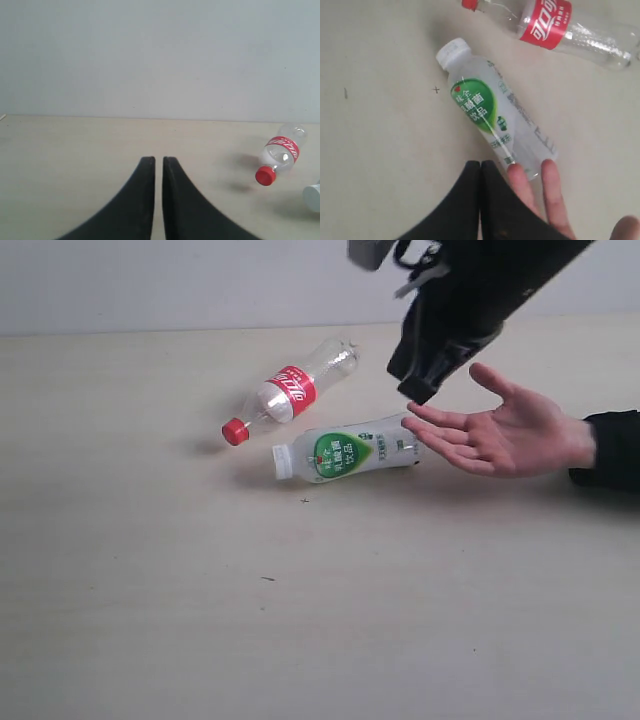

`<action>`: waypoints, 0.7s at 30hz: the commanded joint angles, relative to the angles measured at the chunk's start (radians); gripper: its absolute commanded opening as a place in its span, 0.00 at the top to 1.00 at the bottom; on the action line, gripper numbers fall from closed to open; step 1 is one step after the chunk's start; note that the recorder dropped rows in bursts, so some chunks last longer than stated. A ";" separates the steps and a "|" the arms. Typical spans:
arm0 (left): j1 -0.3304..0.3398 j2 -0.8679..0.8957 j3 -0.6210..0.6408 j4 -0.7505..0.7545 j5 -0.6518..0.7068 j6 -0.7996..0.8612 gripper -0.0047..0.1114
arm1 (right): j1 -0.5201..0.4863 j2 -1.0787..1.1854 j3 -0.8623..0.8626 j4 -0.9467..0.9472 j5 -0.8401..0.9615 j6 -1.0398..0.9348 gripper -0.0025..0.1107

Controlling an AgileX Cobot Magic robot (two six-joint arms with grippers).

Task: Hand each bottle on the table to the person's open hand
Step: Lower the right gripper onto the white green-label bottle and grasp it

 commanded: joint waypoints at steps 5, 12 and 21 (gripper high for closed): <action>-0.005 -0.007 0.000 0.002 -0.005 0.001 0.89 | 0.090 0.285 -0.186 -0.299 0.002 -0.032 0.98; -0.005 -0.007 0.000 0.002 -0.005 0.001 0.89 | 0.147 0.360 -0.199 -0.482 0.002 -0.032 0.90; -0.005 -0.007 0.000 0.002 -0.005 0.001 0.89 | 0.168 0.366 -0.199 -0.464 -0.007 -0.030 0.33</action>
